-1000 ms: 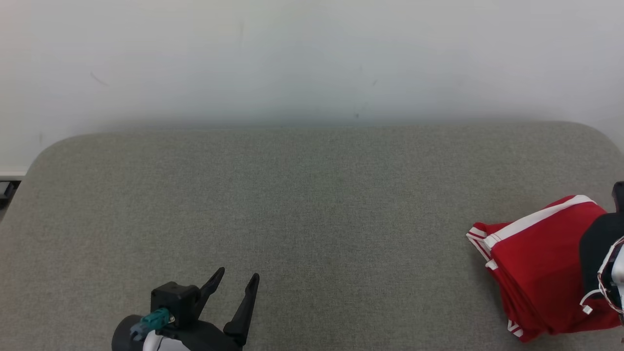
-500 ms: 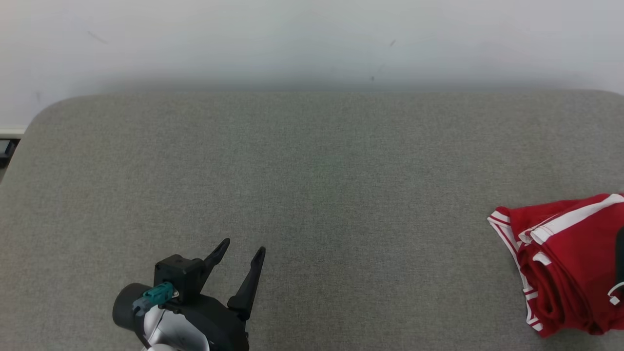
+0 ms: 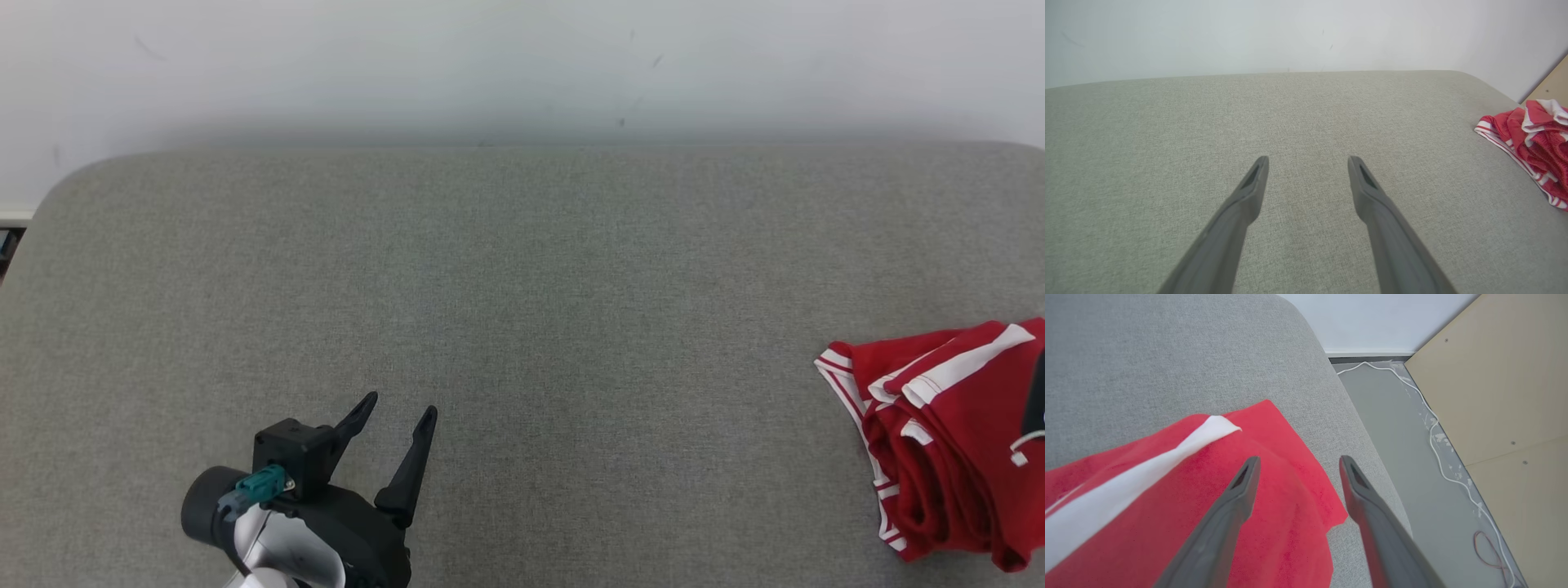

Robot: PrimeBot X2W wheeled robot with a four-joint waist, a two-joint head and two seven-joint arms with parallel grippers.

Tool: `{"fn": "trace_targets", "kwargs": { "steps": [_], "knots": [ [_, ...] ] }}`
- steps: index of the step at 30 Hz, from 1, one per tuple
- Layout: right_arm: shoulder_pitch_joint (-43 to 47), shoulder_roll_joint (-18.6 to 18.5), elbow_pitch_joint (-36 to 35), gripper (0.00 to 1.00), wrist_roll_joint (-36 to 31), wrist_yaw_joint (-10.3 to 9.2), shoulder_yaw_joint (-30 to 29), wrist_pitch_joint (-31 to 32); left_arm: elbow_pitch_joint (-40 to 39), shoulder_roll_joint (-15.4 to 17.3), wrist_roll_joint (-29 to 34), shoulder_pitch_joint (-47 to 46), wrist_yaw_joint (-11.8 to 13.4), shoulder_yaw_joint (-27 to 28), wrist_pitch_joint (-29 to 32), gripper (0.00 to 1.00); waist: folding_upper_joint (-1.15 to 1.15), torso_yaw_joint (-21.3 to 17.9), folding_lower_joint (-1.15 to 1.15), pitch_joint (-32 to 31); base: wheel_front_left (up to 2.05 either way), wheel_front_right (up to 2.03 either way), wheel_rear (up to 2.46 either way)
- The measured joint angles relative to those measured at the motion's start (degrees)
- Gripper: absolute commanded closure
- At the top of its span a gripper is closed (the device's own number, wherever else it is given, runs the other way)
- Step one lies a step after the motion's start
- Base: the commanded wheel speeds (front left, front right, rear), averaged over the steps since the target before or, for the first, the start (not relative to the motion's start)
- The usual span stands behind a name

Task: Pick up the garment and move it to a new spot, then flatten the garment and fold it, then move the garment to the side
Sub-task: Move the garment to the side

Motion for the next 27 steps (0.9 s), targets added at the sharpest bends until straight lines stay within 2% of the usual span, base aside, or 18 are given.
{"fn": "trace_targets", "kwargs": {
  "steps": [5, 8, 12, 14, 18, 27],
  "knots": [
    [-4.4, 2.8, 2.4, 0.00, 7.0, -0.01, -1.4, -8.2, 1.0, -0.2, 0.4, 0.0, 0.1, 0.5, -1.4, 0.00, 0.00, -0.7, 0.00, -1.3, 0.00, 0.00, 0.00],
    [-5.1, 5.4, 3.6, 0.00, 12.0, 1.29, -1.2, -13.3, 2.1, -0.5, 0.3, 0.0, 0.8, 2.2, -2.8, 0.00, 0.00, -1.2, 0.00, -2.4, 0.00, 0.00, 0.00],
    [-4.8, 8.9, 3.9, 0.00, 15.6, 5.53, 0.1, -19.6, 3.8, -0.6, 0.0, 0.2, 2.0, 5.2, -4.3, 0.00, 0.00, -2.0, -0.01, -4.4, 0.00, 0.00, 0.00],
    [-3.7, 10.6, 3.4, 0.00, 17.2, 8.69, 1.9, -22.3, 4.6, -0.8, -0.4, 0.5, 2.1, 6.6, -5.1, 0.00, 0.00, -2.5, -0.01, -5.5, 0.00, 0.00, 0.00],
    [0.5, 13.3, 0.9, 0.00, 18.3, 12.18, 5.0, -27.0, 5.5, -1.1, -0.7, 3.1, 2.6, 9.2, -7.0, 0.00, -0.01, -3.7, -0.02, -7.9, 0.00, 0.00, 0.00],
    [11.6, 13.0, -6.3, 0.00, 22.5, 13.27, 9.2, -33.1, 6.0, -3.1, -2.7, 9.1, 3.1, 13.5, -10.1, 0.00, -0.01, -5.8, -0.02, -14.0, 0.00, 0.00, 0.00]
  ]
}}
